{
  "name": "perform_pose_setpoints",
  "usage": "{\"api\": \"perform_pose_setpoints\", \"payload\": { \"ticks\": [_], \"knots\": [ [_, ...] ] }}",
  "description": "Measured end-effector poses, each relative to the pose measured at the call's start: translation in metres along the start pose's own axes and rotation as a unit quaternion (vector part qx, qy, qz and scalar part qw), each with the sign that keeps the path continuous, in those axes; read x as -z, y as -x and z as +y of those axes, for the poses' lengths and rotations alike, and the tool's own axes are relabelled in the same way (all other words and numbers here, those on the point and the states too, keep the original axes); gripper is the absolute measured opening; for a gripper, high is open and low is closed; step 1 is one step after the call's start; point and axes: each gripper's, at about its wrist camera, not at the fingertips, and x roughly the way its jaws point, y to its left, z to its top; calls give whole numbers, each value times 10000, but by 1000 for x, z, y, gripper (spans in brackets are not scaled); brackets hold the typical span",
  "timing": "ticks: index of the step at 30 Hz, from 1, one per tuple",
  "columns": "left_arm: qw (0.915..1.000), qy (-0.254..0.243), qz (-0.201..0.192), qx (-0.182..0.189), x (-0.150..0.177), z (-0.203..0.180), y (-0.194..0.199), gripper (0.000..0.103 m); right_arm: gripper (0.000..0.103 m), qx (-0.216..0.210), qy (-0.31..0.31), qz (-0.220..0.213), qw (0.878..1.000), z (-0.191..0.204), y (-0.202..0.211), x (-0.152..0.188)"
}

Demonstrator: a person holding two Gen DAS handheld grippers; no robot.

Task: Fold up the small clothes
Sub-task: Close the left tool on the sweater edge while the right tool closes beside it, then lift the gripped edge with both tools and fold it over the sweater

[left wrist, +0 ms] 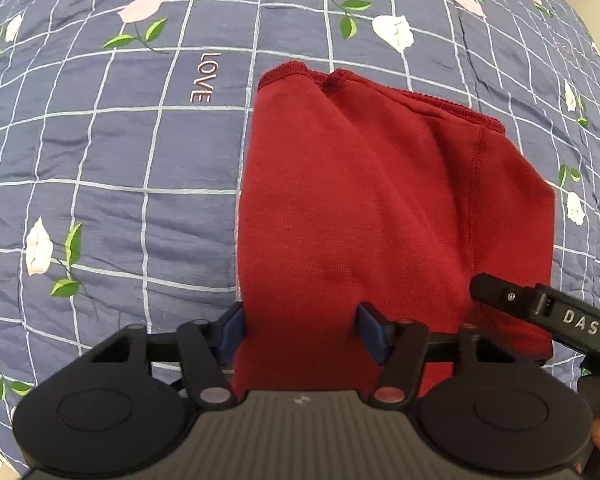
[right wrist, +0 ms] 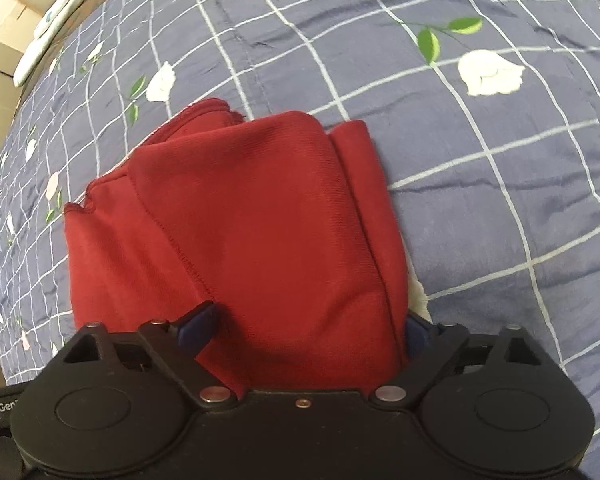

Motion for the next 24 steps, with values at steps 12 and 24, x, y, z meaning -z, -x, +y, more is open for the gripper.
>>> {"api": "perform_pose_setpoints", "payload": {
  "ticks": [12, 24],
  "knots": [
    [9989, -252, -353, -182, 12, -21, 25, 38, 32, 79, 260, -331, 9991, 11, 21, 10],
    [9948, -424, -918, 90, 25, -20, 69, 27, 17, -365, 616, -702, 9950, 32, 58, 25]
  ]
}}
